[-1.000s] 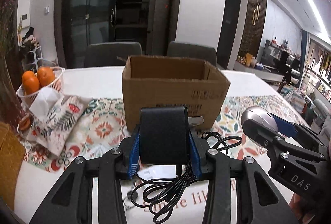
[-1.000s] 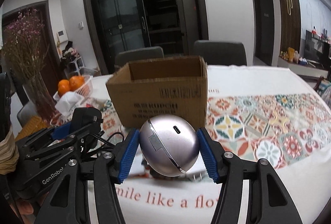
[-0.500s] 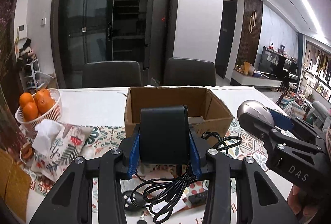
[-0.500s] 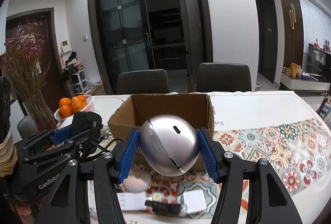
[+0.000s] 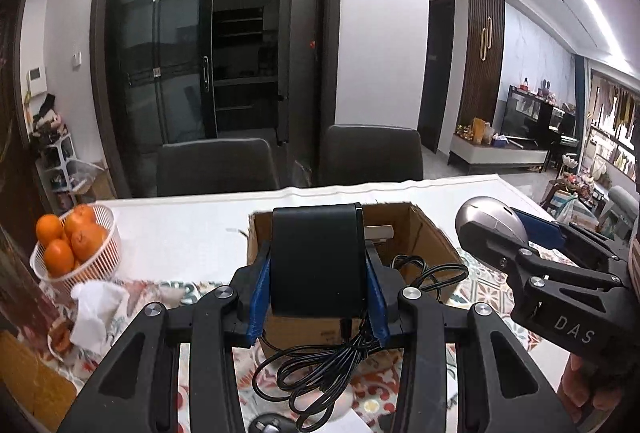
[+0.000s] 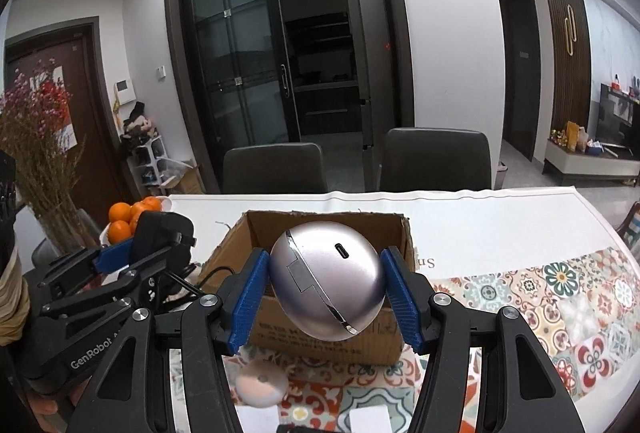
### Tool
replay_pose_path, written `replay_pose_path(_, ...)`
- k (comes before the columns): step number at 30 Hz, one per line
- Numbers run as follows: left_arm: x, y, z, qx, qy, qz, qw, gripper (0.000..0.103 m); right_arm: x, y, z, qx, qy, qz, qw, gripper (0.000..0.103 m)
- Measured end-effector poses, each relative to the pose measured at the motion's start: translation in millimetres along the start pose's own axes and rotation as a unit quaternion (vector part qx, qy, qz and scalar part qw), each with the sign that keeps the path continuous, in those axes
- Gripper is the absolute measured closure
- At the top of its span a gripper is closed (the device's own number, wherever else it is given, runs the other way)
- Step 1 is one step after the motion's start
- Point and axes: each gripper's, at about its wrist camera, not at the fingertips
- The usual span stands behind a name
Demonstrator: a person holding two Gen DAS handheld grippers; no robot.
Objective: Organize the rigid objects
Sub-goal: 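Carry the adapter and mouse over the cardboard box with both tools, then open both tools to drop the adapter and mouse into the box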
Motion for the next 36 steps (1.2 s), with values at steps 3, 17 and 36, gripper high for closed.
replay_pose_path(3, 8.7, 11.3, 1.1, 0.005, 0.004, 0.000, 1.0000, 0.062, 7.0, 4.9, 4.4, 0.001, -0.002, -0.003, 1.000, 0.044)
replay_pose_path(17, 71.4, 33.1, 8.7, 0.017, -0.010, -0.057, 0.9982, 0.062, 64.0, 24.2, 26.5, 0.012, 0.008, -0.059, 0.998, 0.044)
replay_pose_path(36, 119.8, 19.1, 16.7, 0.018, -0.024, -0.120, 0.9924, 0.062, 120.3, 13.5, 45.1, 0.022, 0.024, -0.123, 0.992, 0.044)
Point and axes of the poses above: each gripper's, at about its wrist camera, not at the fingertips, and x roughly the way its jaws point, z to its right, y to its top, and after that the axes turned 6 degrees about y, right-handed
